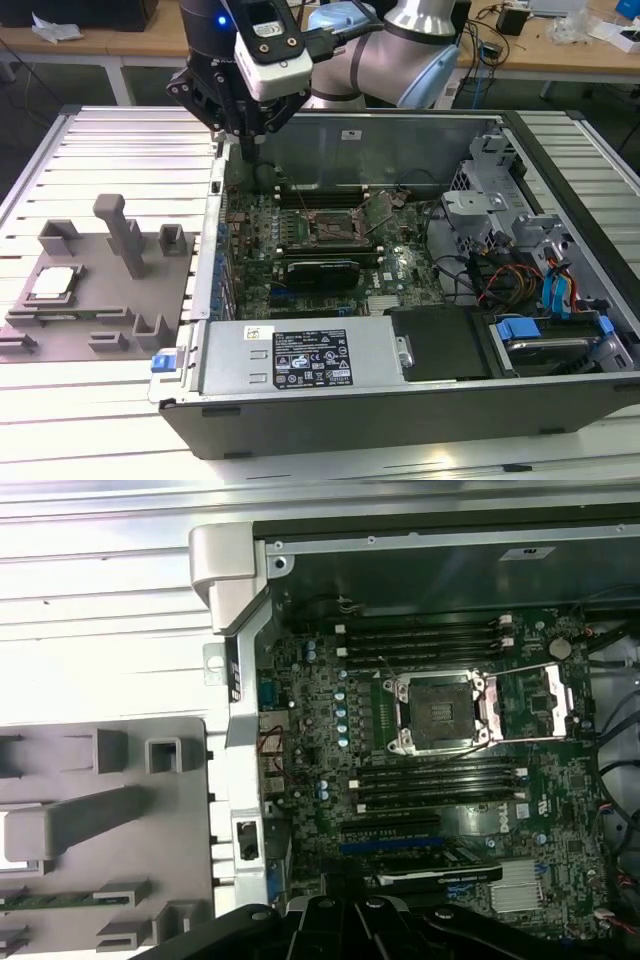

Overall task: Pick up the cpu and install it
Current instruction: 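Reach for the cpu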

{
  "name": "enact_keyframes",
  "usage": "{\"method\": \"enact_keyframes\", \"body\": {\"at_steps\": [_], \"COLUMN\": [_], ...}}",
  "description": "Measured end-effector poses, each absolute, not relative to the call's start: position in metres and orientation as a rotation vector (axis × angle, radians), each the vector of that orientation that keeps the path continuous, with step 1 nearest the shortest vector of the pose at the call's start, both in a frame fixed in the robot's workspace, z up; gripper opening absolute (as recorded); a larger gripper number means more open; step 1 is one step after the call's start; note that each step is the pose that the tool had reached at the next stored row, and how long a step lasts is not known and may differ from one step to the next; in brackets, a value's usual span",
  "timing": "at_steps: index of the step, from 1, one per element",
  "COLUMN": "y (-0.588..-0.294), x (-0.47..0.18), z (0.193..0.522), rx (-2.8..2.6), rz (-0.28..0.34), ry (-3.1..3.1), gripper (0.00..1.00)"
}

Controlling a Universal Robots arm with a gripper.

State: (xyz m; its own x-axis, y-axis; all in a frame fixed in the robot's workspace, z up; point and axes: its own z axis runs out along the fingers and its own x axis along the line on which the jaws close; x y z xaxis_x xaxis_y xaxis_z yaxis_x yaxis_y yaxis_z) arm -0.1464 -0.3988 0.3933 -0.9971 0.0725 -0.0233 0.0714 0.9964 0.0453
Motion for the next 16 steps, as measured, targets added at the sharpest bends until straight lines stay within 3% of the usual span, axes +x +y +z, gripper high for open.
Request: {"method": "enact_keyframes", "body": {"at_steps": [16], "y": [-0.399], "x": [-0.179], "z": [0.393], "rx": [0.114], "rz": [0.069], "ry": [3.114], "gripper": [0.11]}}
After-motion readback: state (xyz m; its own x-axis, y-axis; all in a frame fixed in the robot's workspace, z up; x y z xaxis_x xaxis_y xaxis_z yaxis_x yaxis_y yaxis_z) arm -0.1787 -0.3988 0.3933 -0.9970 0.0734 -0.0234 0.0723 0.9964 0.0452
